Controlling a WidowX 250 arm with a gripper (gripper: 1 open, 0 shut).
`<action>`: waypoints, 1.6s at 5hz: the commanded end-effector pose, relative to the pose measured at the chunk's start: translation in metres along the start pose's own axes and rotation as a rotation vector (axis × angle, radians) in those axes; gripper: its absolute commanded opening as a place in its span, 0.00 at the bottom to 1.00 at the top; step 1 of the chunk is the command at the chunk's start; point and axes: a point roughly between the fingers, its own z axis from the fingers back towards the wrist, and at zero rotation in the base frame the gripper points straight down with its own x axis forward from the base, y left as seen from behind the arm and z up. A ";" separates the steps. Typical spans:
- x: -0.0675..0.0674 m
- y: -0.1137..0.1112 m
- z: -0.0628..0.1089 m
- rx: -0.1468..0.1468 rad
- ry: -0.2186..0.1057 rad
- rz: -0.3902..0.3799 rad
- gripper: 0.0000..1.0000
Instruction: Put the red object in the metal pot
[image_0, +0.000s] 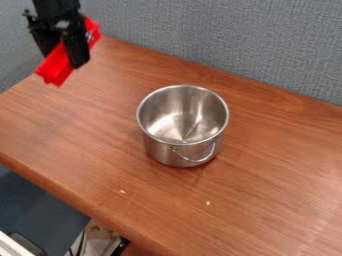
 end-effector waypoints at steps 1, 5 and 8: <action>0.005 -0.027 0.023 0.016 -0.044 -0.056 0.00; 0.005 -0.116 -0.044 0.069 -0.035 -0.178 0.00; 0.029 -0.108 -0.080 0.067 -0.106 -0.069 0.00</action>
